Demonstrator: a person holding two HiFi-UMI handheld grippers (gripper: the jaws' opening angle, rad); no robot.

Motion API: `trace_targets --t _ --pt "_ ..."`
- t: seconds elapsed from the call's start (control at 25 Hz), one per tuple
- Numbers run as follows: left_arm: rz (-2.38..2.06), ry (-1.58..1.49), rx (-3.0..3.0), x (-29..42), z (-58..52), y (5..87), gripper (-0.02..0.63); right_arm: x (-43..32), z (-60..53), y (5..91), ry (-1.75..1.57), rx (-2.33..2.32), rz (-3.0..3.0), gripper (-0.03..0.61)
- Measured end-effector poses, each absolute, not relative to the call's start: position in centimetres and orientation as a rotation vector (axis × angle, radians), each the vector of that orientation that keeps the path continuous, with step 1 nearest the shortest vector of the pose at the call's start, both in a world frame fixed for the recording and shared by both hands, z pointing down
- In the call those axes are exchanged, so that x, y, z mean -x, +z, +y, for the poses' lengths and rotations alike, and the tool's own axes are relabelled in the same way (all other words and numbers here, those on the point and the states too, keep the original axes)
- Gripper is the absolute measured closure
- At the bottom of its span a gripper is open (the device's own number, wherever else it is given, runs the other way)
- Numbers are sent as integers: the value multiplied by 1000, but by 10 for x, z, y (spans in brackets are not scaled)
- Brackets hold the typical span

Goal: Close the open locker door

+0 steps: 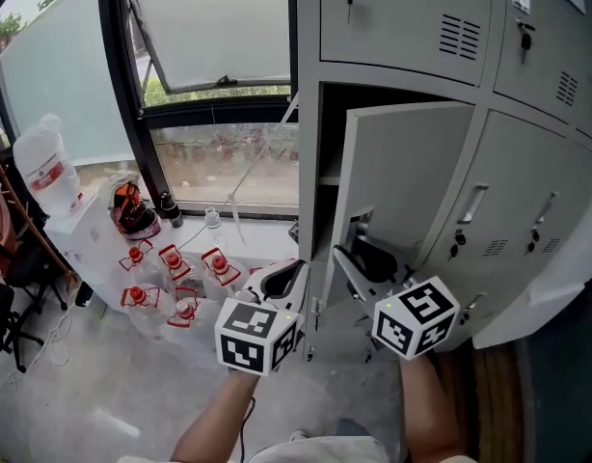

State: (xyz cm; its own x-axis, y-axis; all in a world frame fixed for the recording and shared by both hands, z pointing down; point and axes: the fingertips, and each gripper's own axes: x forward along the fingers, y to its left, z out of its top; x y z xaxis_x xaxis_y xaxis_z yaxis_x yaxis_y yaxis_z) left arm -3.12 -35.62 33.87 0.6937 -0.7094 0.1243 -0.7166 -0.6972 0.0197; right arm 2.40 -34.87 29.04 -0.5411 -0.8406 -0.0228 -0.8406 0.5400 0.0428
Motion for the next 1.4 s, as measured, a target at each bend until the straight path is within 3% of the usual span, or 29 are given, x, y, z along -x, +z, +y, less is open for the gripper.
trace_targets --t 1.4 --pt "-1335 172 -2783 41 -444 334 607 -18 -442 292 -50 -1574 -2748 534"
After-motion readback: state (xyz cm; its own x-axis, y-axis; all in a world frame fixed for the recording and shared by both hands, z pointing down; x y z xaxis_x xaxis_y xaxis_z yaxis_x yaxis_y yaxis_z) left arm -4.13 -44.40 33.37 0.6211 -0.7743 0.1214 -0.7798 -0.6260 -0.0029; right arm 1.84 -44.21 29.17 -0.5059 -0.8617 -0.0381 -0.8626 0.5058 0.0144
